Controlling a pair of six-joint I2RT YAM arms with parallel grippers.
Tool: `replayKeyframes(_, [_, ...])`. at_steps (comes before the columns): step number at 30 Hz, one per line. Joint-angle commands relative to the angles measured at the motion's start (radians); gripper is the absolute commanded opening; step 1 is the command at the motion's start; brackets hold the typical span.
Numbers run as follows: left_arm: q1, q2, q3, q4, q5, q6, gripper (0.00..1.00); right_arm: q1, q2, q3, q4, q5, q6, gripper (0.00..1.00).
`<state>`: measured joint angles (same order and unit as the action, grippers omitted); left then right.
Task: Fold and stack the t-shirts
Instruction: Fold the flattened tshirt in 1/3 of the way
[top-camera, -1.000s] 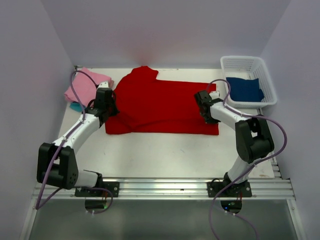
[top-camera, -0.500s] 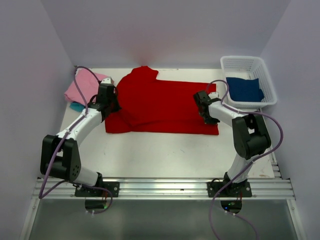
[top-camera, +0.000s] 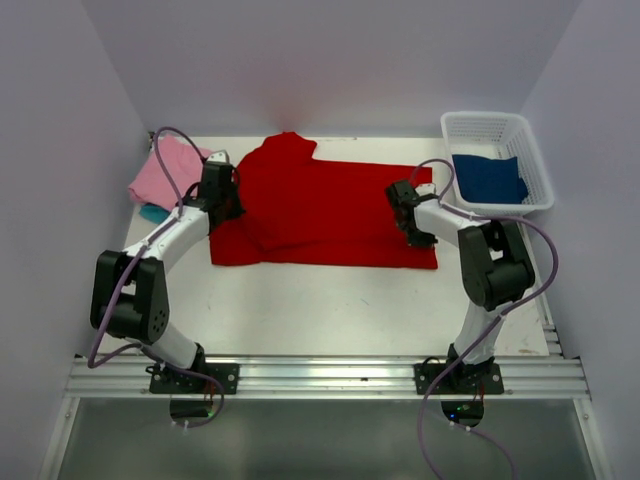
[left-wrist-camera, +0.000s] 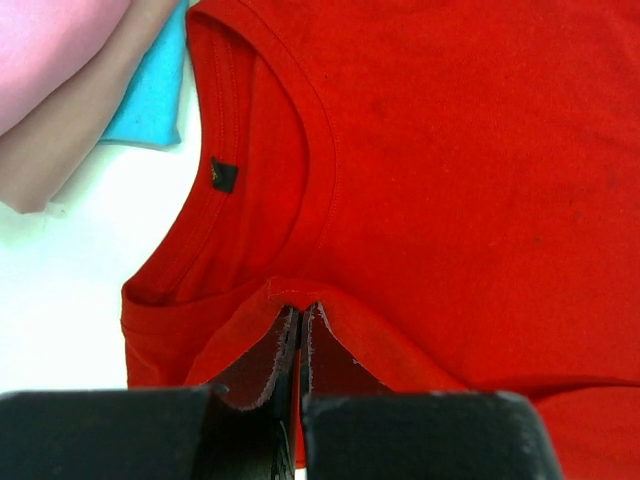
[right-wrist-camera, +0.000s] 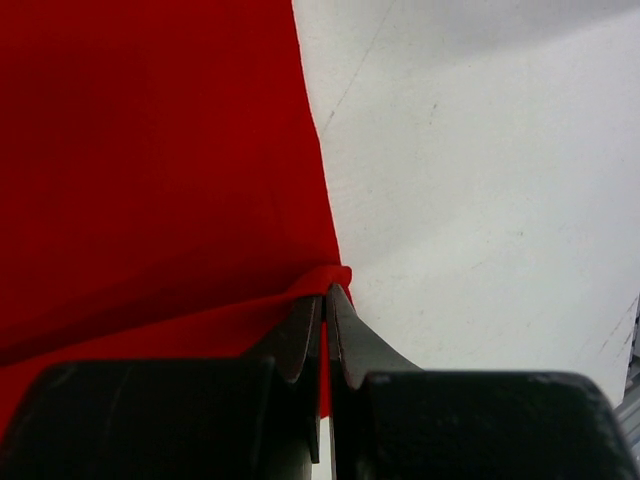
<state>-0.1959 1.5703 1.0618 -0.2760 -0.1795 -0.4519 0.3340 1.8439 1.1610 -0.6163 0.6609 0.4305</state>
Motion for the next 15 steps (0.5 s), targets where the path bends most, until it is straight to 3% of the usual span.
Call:
replayKeyframes(1, [0.013,0.023,0.05,0.058,-0.015,0.012,0.0,-0.006,0.012,0.045,0.023,0.014,0.022,0.0])
replayKeyframes(15, [0.024,0.129,0.15,0.07,-0.005,0.021,0.0,-0.013,0.041,0.074,0.029,0.011,0.017,0.0])
